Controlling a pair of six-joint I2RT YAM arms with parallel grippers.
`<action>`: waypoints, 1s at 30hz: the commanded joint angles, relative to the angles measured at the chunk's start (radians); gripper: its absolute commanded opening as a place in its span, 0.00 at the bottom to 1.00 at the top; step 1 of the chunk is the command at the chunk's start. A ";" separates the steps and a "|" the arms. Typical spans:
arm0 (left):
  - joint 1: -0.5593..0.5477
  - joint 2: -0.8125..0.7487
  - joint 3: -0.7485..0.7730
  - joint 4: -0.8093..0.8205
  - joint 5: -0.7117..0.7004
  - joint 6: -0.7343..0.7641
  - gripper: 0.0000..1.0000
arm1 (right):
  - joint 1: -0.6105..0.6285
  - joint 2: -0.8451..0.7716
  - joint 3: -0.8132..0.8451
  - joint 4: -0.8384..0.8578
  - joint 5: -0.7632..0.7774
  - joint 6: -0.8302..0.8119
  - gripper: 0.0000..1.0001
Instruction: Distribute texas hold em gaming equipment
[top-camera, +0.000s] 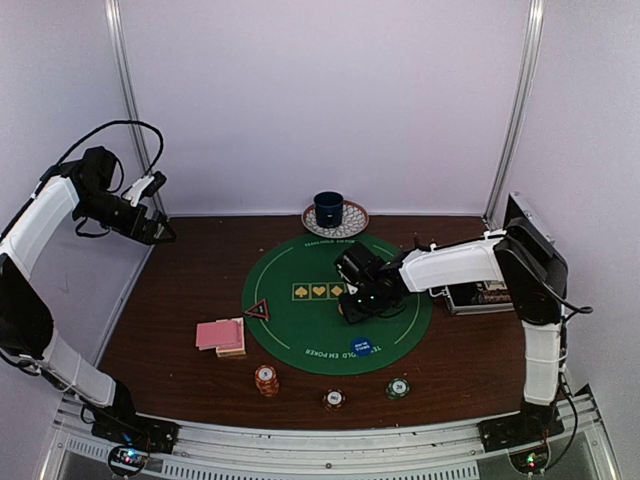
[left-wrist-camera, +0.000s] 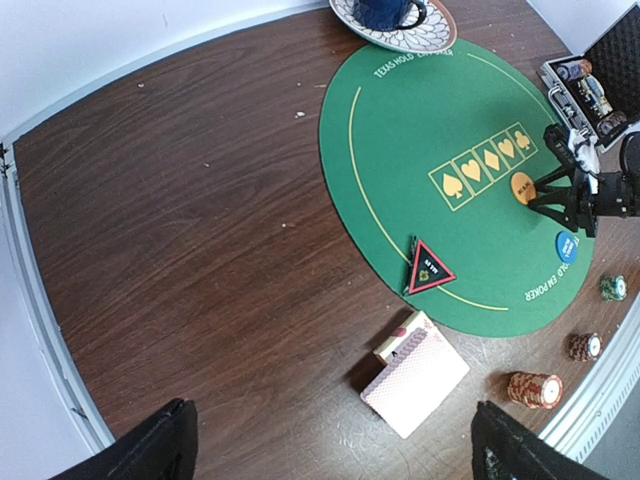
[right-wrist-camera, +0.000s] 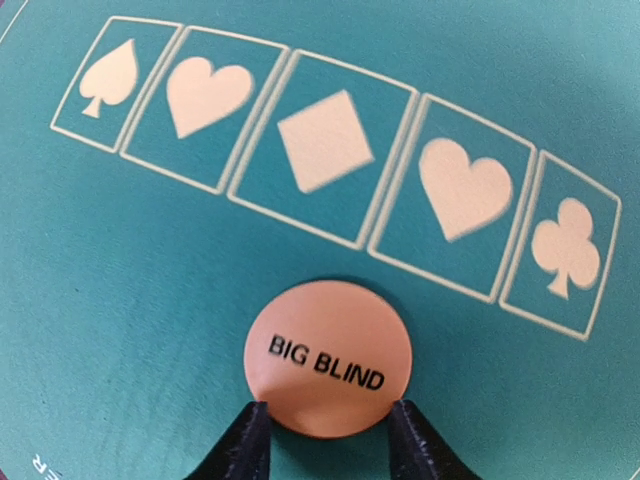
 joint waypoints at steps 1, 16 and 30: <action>0.002 -0.023 0.036 -0.002 0.000 0.005 0.98 | -0.001 0.064 0.038 -0.028 0.020 0.007 0.36; 0.002 -0.015 0.035 -0.003 -0.004 0.010 0.98 | -0.097 0.333 0.409 -0.073 0.070 -0.041 0.31; 0.002 -0.007 0.017 -0.025 -0.002 0.034 0.98 | -0.138 0.516 0.736 -0.183 0.104 0.046 0.34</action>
